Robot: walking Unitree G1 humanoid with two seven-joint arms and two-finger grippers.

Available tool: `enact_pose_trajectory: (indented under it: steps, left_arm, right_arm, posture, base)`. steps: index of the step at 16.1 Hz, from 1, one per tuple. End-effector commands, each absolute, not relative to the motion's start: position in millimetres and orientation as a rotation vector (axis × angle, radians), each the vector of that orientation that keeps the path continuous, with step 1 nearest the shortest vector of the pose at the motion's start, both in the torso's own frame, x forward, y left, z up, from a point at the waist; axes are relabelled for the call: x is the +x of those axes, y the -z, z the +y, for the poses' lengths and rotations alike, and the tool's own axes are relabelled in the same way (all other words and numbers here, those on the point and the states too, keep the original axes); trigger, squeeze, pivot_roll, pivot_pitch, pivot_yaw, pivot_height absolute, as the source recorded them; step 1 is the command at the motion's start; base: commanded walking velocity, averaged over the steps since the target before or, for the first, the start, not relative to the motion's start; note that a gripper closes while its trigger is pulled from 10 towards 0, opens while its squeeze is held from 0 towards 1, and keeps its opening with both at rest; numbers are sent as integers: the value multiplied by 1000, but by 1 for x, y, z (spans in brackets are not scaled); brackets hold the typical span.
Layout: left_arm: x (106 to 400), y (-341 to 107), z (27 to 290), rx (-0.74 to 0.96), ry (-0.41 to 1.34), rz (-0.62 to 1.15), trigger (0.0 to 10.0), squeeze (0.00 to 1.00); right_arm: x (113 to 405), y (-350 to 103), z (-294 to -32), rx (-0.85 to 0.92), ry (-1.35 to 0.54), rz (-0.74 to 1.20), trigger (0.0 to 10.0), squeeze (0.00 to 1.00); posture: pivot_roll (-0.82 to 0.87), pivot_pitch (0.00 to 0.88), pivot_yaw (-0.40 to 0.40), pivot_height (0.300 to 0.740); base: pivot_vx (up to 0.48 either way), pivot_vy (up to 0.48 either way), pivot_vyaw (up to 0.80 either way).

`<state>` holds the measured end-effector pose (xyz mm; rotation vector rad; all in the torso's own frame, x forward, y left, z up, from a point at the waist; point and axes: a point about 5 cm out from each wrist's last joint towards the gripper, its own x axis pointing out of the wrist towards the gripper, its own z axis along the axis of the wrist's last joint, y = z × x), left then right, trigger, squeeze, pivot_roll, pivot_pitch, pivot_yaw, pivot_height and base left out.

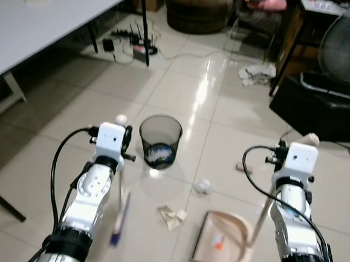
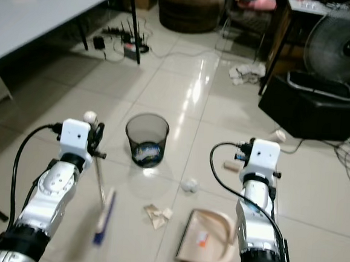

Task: Sweep floor

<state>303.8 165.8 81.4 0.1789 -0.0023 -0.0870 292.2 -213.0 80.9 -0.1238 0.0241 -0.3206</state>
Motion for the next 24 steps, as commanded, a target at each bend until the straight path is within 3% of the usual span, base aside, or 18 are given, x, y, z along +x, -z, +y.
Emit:
enact_pose_trajectory:
  steps: [1,16,19,24]
  left_arm:
    - [306,-91,164,190,107,-55,10000,0]
    - [308,-92,164,190,132,-64,10000,0]
    - [308,-93,163,186,136,-67,10000,0]
    - [309,-93,163,184,135,-67,10000,0]
  right_arm:
    - [294,-89,-217,-126,342,-21,10000,0]
    - [291,-88,-219,-144,348,-21,10000,0]
    - [291,-88,-218,-144,347,-23,10000,0]
    - [291,-86,-219,-124,356,-20,10000,0]
  posture:
    - [-45,0,44,740]
    - [-41,0,52,740]
    - [-41,0,51,740]
    - [-41,0,49,740]
  base:
    - [285,0,0]
    - [315,0,0]
    - [372,0,748]
    - [374,0,0]
